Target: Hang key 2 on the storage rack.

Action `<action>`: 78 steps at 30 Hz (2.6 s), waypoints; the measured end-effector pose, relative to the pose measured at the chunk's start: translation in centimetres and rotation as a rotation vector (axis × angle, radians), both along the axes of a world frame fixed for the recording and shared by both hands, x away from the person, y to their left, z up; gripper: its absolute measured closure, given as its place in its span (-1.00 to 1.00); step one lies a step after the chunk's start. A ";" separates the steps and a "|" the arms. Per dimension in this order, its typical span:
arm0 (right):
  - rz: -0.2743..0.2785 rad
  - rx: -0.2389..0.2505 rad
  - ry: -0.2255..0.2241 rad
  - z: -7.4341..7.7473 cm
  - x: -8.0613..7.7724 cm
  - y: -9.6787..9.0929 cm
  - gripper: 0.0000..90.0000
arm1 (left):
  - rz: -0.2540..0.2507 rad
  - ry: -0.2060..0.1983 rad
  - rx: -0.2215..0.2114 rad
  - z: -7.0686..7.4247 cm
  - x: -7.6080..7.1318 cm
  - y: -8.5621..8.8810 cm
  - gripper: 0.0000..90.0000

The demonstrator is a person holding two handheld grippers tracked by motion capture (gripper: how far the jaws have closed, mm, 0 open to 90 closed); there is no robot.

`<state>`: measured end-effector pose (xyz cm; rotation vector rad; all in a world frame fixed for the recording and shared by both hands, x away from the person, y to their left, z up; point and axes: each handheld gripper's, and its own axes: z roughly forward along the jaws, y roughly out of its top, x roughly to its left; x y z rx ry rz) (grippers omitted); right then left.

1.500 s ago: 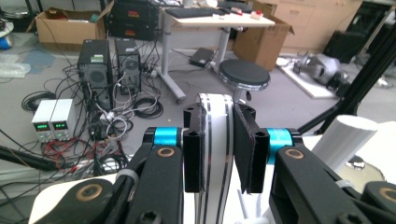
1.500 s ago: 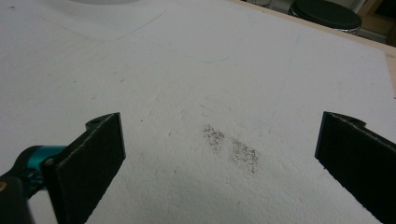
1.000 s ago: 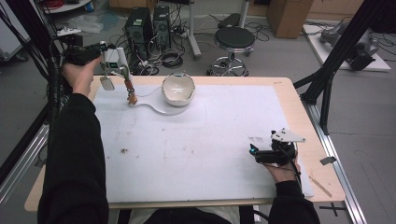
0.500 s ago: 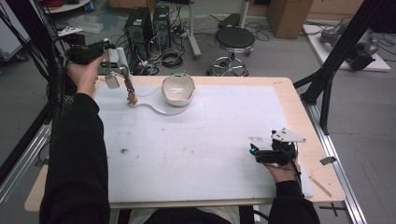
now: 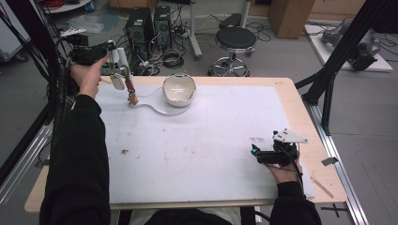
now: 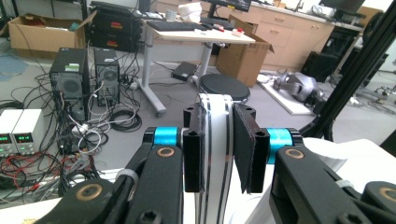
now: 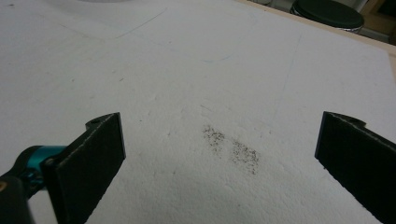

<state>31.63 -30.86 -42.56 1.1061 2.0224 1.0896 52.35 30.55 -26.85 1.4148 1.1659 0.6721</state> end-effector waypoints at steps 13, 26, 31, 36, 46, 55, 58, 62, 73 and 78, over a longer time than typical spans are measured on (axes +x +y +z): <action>-0.001 0.000 -0.002 0.0 0.0 0.0 -0.99 | -0.061 0.078 0.017 -0.3 -0.3 -0.2 0.63; -0.002 0.000 -0.005 0.0 -0.1 -0.1 -0.99 | -0.076 0.183 -0.070 0.3 -0.8 1.6 -0.65; -0.002 -0.001 -0.003 0.1 -0.1 0.0 -0.99 | -0.042 0.175 -0.032 -0.1 -1.7 1.6 -0.96; -0.001 -0.005 -0.005 0.1 -0.1 0.0 -0.99 | -0.033 0.183 -0.049 -0.8 -2.4 2.6 -0.96; 0.003 -0.004 -0.004 0.1 0.1 0.2 -0.99 | -0.026 0.182 -0.024 -2.1 -4.7 3.9 -0.96; 0.001 -0.006 -0.007 0.2 0.0 0.3 -0.99 | -0.072 0.189 0.004 -1.7 -6.3 3.1 -0.96; 0.002 -0.006 -0.007 0.2 0.0 0.3 -0.99 | -0.075 0.191 0.031 -1.8 -6.6 2.9 -0.96; 0.003 -0.006 -0.005 0.3 0.0 0.4 -0.99 | -0.093 0.193 0.045 -2.4 -7.2 2.6 -0.96; 0.007 -0.008 -0.006 0.2 0.0 0.4 -0.99 | -0.132 0.205 0.133 -4.0 -8.6 1.1 -0.96; 0.006 -0.007 -0.006 0.3 0.0 0.4 -0.99 | -0.133 0.207 0.127 -4.7 -9.0 1.0 -0.96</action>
